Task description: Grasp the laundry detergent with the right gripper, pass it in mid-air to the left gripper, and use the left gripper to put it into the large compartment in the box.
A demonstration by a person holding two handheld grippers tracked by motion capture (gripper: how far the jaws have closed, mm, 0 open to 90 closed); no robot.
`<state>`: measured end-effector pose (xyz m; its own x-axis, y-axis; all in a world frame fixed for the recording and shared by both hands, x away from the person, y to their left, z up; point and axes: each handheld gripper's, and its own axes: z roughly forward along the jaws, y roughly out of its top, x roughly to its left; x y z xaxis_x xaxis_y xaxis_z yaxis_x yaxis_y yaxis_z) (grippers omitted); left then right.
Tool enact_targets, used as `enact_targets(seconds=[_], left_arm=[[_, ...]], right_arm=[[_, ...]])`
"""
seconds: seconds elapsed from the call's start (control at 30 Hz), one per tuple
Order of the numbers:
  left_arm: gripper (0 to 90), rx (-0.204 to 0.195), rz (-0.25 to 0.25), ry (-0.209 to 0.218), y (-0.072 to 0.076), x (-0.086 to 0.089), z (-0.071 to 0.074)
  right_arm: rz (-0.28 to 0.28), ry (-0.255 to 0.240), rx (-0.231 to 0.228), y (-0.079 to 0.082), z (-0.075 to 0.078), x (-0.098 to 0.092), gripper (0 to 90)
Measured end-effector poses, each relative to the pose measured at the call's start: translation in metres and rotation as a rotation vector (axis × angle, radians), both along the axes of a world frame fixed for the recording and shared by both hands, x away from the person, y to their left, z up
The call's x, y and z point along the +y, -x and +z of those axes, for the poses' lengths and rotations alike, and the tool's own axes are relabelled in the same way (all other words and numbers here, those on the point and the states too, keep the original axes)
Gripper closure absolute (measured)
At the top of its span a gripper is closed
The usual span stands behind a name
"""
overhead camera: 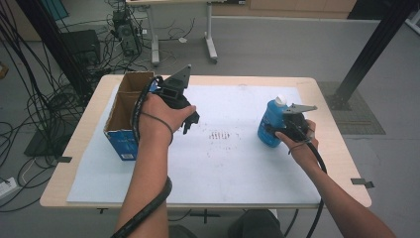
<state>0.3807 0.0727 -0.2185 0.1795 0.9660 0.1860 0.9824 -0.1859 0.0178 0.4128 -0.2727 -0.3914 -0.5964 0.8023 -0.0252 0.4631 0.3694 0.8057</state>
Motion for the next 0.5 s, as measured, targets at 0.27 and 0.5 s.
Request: enact_targets(seconds=[0.27,0.5], left_arm=[[5.4,0.004,-0.004,-0.009,0.0,-0.0006,-0.0014],[5.4,0.002,-0.006,-0.01,0.0003,-0.0028,0.0006]], right_arm=[[0.0,0.0,0.003,-0.0005,0.0003,-0.0001,45.8],[-0.002,-0.001,0.005,-0.0002,0.0003,0.0001,45.8]])
